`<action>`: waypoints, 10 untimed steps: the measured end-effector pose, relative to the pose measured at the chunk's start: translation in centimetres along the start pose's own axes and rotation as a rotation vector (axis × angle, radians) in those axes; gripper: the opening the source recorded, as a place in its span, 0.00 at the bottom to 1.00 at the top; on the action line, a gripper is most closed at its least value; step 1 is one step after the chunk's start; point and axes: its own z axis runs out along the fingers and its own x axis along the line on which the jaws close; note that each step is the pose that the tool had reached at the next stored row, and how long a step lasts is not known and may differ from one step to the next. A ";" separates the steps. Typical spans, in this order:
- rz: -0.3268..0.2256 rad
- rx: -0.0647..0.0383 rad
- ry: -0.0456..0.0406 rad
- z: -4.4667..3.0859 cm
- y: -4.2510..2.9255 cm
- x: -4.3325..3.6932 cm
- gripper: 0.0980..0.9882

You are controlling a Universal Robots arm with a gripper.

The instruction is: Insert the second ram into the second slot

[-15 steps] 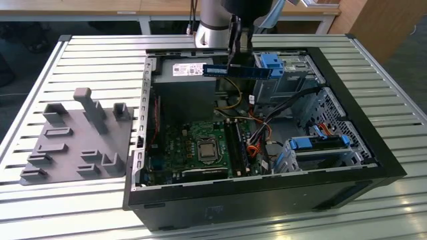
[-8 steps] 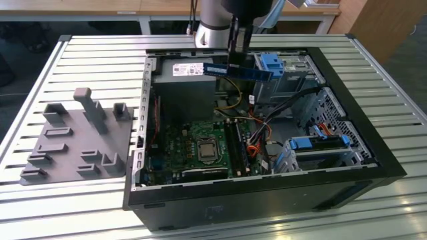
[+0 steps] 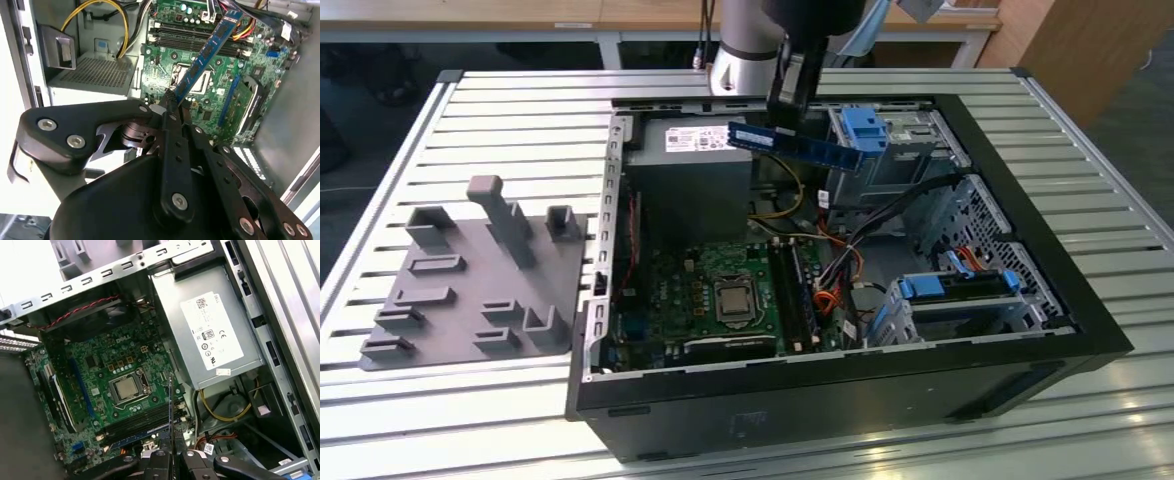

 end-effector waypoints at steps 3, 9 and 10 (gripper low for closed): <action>0.013 0.000 0.0004 0.00 -0.13 0.38 0.04; 0.012 0.000 0.0003 0.00 -0.64 1.84 0.04; 0.013 0.000 0.0004 0.00 -0.68 1.92 0.04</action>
